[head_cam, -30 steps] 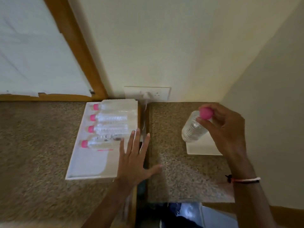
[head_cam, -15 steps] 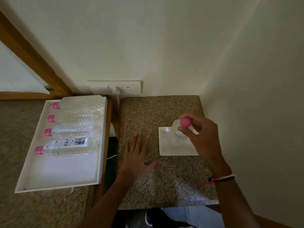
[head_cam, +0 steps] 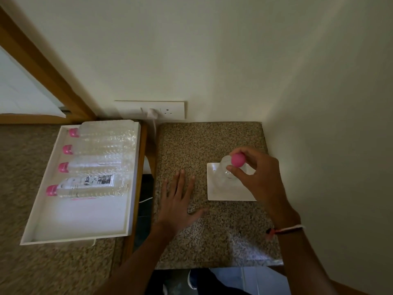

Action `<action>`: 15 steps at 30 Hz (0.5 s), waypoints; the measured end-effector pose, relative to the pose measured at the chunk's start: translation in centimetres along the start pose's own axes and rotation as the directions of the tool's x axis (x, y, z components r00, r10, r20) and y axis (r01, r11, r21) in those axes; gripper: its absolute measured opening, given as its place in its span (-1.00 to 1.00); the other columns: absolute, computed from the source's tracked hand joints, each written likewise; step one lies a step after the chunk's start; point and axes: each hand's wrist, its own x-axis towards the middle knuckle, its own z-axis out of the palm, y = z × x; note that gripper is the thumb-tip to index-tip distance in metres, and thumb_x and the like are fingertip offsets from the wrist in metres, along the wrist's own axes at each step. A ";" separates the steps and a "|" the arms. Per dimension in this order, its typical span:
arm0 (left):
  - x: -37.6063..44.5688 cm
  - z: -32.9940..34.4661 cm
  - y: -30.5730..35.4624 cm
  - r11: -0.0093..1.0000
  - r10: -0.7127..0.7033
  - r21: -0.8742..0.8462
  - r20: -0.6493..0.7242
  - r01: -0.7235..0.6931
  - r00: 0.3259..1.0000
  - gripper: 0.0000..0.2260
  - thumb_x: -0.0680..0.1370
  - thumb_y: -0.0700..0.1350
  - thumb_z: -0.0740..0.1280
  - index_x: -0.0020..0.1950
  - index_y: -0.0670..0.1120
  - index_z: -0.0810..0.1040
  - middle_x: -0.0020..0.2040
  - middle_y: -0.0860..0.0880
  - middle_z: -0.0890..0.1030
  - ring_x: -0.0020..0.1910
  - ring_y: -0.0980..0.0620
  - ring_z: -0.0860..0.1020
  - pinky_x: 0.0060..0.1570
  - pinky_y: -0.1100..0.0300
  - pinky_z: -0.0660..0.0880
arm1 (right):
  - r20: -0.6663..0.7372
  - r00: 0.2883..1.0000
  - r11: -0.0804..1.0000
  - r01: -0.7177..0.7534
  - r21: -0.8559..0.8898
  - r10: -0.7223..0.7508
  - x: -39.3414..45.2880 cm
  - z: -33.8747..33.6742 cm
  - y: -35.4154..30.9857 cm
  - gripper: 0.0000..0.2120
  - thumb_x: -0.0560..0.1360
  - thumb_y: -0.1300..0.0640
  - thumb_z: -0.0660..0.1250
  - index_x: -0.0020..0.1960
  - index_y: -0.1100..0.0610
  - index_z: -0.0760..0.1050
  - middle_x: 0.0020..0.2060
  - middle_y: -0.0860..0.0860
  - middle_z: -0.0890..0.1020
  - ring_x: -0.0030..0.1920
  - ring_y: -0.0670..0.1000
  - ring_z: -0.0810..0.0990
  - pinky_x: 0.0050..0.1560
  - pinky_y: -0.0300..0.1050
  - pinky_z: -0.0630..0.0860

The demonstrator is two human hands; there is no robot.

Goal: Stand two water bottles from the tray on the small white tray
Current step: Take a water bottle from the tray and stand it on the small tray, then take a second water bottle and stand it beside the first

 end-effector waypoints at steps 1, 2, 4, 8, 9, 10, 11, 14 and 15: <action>0.0 -0.3 0.0 1.000 -0.001 0.004 0.007 0.001 1.000 -0.06 0.46 0.57 0.02 0.67 0.00 0.04 0.69 -0.19 0.04 0.68 -0.19 0.01 0.57 -0.37 0.09 | 0.006 1.000 1.000 -0.005 -0.019 0.005 0.0 0.1 -0.1 -0.68 0.35 0.21 0.56 0.08 0.14 0.60 -0.02 -0.01 0.68 0.03 -0.04 0.64 0.11 -0.18 0.60; -0.1 -0.6 0.1 1.000 0.001 0.009 0.010 -0.002 1.000 -0.05 0.46 0.58 0.01 0.67 0.00 0.05 0.69 -0.19 0.06 0.67 -0.20 0.04 0.56 -0.38 0.11 | 0.012 1.000 0.999 -0.008 -0.037 0.008 0.0 0.1 -0.3 -0.67 0.35 0.21 0.56 0.08 0.14 0.60 -0.01 -0.01 0.68 0.03 -0.02 0.64 0.12 -0.12 0.61; -0.4 -1.5 -0.1 1.000 0.014 0.014 0.001 -0.015 1.000 -0.05 0.45 0.58 0.03 0.66 -0.02 0.11 0.67 -0.20 0.13 0.65 -0.22 0.14 0.54 -0.38 0.18 | 0.021 0.999 0.998 -0.026 -0.065 0.028 -0.2 0.2 -0.7 -0.62 0.33 0.20 0.58 0.12 0.14 0.59 0.03 0.01 0.68 0.05 0.01 0.63 0.16 0.00 0.60; -1.6 -3.4 -0.8 0.998 0.059 0.007 -0.084 -0.059 0.995 -0.04 0.44 0.58 0.09 0.64 -0.04 0.17 0.65 -0.22 0.19 0.64 -0.22 0.18 0.52 -0.38 0.23 | -0.010 0.999 0.988 -0.051 -0.145 0.050 -1.0 0.4 -1.9 -0.42 0.28 0.06 0.61 0.26 0.13 0.54 0.17 0.04 0.64 0.17 0.06 0.60 0.24 -0.04 0.52; -1.9 -3.9 -1.0 0.997 0.073 0.008 -0.116 -0.072 0.991 -0.04 0.44 0.57 0.10 0.64 -0.04 0.19 0.64 -0.23 0.21 0.63 -0.22 0.19 0.51 -0.37 0.25 | -0.036 0.999 0.986 -0.030 -0.161 0.024 -1.2 0.6 -2.3 -0.41 0.29 0.03 0.60 0.26 0.14 0.53 0.20 0.06 0.63 0.19 0.08 0.59 0.24 -0.08 0.50; -2.3 -4.6 -1.2 0.997 0.082 0.011 -0.147 -0.081 0.986 -0.05 0.44 0.57 0.12 0.63 -0.05 0.20 0.64 -0.23 0.22 0.63 -0.22 0.20 0.50 -0.37 0.26 | -0.063 0.998 0.986 -0.004 -0.169 -0.007 -1.4 0.9 -2.9 -0.41 0.30 0.03 0.60 0.26 0.15 0.53 0.22 0.08 0.62 0.23 0.10 0.58 0.25 -0.07 0.50; -2.7 -5.3 -1.5 0.996 0.086 0.016 -0.174 -0.085 0.981 -0.05 0.44 0.57 0.12 0.64 -0.05 0.20 0.64 -0.22 0.22 0.63 -0.21 0.20 0.51 -0.36 0.26 | -0.089 0.995 0.985 0.018 -0.174 -0.034 -1.6 1.3 -3.5 -0.43 0.31 0.03 0.59 0.26 0.16 0.52 0.26 0.10 0.60 0.27 0.11 0.56 0.27 -0.02 0.50; -4.0 -7.6 -2.9 0.997 0.076 0.024 -0.251 -0.073 0.965 -0.04 0.44 0.57 0.11 0.66 -0.03 0.12 0.67 -0.18 0.15 0.66 -0.18 0.10 0.58 -0.31 0.15 | -0.122 0.990 0.978 0.050 -0.201 -0.075 -1.9 2.8 -5.5 -0.44 0.36 0.02 0.56 0.29 0.12 0.51 0.37 0.09 0.50 0.43 0.08 0.42 0.34 0.10 0.47; -4.5 -8.4 -3.6 0.997 0.074 0.026 -0.282 -0.070 0.956 -0.04 0.45 0.56 0.11 0.66 -0.03 0.12 0.67 -0.18 0.13 0.67 -0.17 0.09 0.58 -0.31 0.14 | -0.112 0.992 0.977 0.042 -0.211 -0.067 -2.0 3.5 -6.1 -0.44 0.37 0.00 0.54 0.32 0.10 0.49 0.41 0.08 0.46 0.47 0.05 0.35 0.37 0.12 0.44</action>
